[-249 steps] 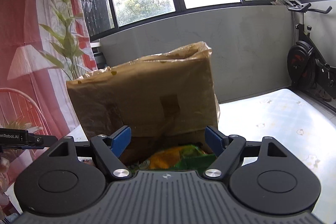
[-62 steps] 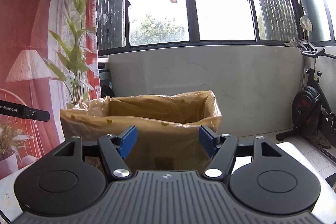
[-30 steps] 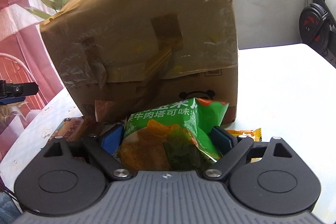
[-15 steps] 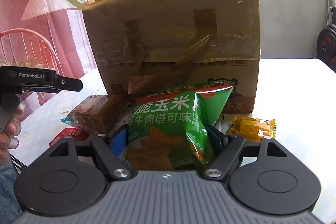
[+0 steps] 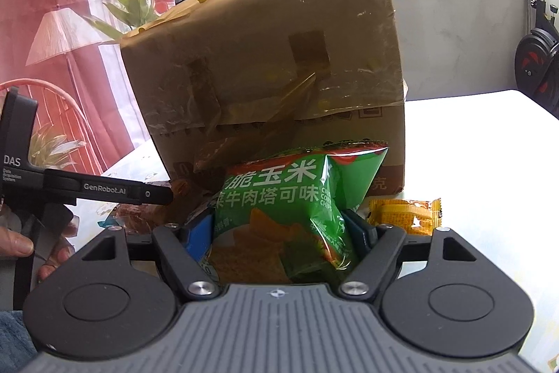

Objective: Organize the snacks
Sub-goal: 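Grasp the green corn-snack bag with the right tool while the left tool grasps the bread packet, then lift both snacks over the box and open both tools to release them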

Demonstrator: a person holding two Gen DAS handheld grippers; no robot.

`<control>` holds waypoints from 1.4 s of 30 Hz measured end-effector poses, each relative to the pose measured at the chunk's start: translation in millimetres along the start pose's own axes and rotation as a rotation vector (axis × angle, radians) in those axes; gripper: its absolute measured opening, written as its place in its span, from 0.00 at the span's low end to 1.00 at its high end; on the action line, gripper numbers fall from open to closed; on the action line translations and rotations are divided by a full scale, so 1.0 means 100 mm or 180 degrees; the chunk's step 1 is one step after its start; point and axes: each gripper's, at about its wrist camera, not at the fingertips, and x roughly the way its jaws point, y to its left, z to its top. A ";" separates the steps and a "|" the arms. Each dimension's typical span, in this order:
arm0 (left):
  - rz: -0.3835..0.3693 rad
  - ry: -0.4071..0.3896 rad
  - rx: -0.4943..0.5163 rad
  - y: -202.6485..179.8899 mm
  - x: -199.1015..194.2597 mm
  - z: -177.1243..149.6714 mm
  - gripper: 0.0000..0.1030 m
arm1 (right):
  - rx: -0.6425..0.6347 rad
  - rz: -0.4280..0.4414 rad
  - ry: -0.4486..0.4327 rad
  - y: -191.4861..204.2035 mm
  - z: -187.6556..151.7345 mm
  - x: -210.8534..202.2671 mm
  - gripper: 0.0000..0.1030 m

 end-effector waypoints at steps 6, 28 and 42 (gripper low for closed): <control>0.0137 0.0102 0.0081 -0.05 0.13 -0.04 0.87 | 0.0047 -0.0031 -0.0018 -0.03 -0.02 -0.02 0.75; 0.0112 -0.0369 -0.0374 0.07 -0.77 -0.23 0.71 | -0.0007 -0.0189 0.0060 0.01 0.01 -0.07 0.75; 0.0047 -0.0701 -0.0350 0.08 -1.14 -0.18 0.71 | -0.0068 -0.0215 -0.0186 0.14 0.13 -0.36 0.75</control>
